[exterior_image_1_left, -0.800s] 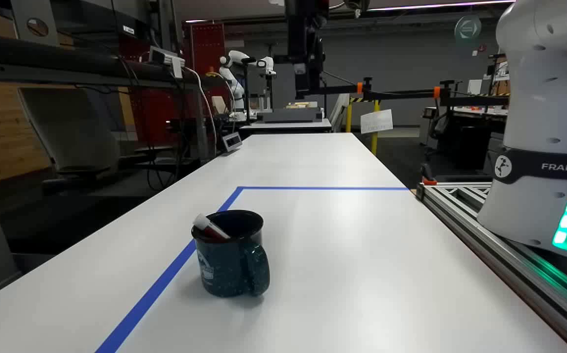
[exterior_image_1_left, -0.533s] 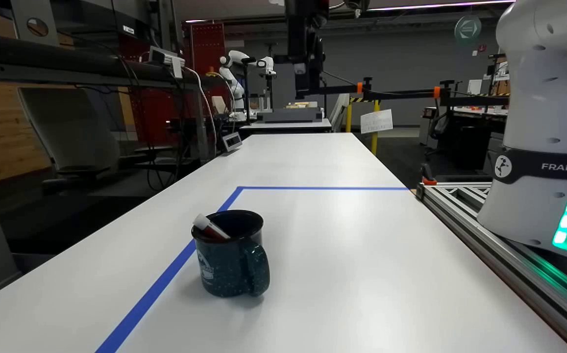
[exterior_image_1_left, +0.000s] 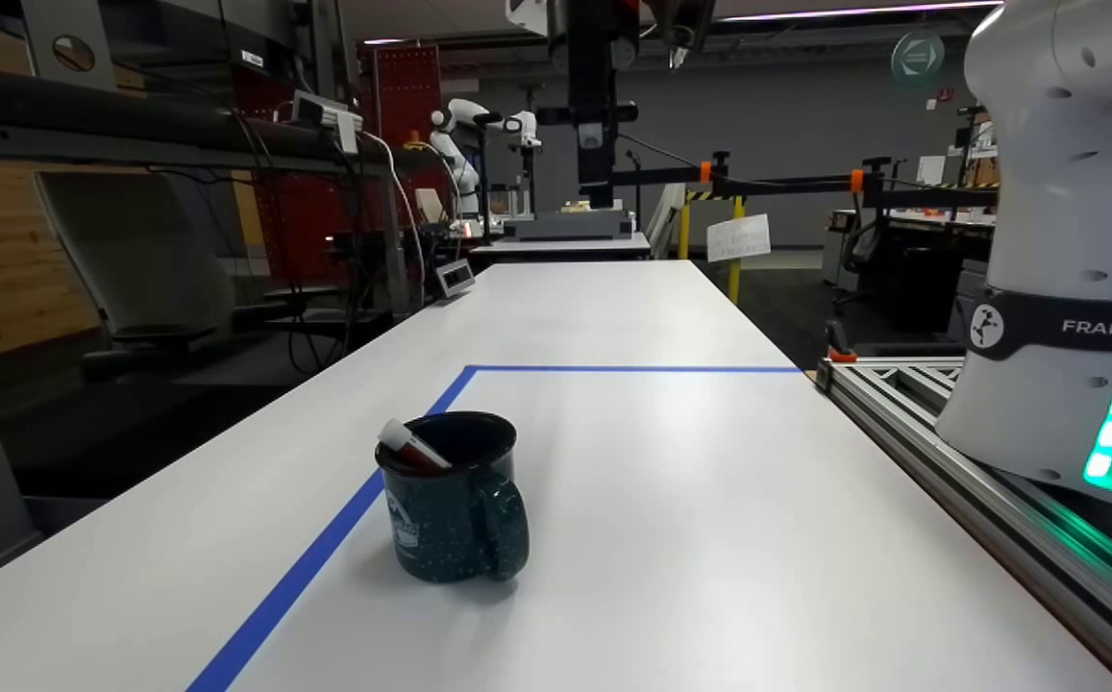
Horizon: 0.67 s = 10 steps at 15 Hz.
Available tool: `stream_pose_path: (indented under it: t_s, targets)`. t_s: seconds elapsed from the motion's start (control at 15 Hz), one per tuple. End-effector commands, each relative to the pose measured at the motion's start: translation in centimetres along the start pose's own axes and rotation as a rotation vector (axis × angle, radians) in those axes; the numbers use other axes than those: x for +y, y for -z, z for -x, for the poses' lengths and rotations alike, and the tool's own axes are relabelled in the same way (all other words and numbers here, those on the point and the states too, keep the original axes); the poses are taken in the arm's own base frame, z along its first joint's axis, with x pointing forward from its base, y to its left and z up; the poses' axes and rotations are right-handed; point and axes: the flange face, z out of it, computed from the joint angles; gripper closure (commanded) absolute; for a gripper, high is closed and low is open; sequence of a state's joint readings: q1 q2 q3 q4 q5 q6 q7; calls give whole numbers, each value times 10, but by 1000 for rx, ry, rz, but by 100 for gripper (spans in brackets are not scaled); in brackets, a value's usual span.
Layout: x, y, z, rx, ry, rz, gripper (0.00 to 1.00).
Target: Take the marker out of the mug.
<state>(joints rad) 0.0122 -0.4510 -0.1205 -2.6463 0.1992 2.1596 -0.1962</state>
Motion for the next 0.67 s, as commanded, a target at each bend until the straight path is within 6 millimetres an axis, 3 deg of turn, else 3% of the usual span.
stream_pose_path:
  t_s: [0.0, 0.27, 0.6]
  targets:
    - [-21, -35, -11, -26, 184, -61, 0]
    - [-34, -85, -19, -99, 412, -13, 0]
    - [-41, -128, -43, 44, 603, 145, 0]
